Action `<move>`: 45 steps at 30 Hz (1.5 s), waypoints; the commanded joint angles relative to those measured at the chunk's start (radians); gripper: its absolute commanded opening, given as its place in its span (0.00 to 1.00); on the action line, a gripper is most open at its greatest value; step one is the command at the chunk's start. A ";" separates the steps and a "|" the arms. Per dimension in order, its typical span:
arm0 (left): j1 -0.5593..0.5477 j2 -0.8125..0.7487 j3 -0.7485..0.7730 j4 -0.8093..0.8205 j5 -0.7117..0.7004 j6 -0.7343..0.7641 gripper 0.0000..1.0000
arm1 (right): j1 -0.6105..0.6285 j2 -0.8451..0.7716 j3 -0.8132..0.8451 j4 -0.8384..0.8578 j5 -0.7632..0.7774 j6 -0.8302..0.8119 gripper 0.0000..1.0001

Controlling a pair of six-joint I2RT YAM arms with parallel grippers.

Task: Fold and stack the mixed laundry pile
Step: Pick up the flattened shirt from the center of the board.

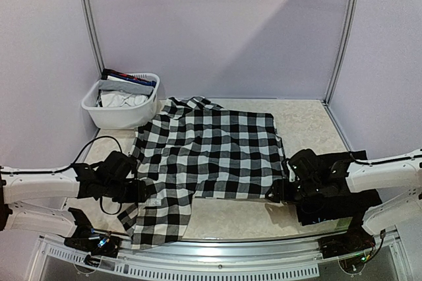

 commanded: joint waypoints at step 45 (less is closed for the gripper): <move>-0.019 -0.465 0.036 -0.362 -0.199 -0.095 0.00 | -0.004 -0.036 0.159 -0.249 -0.058 -0.135 0.76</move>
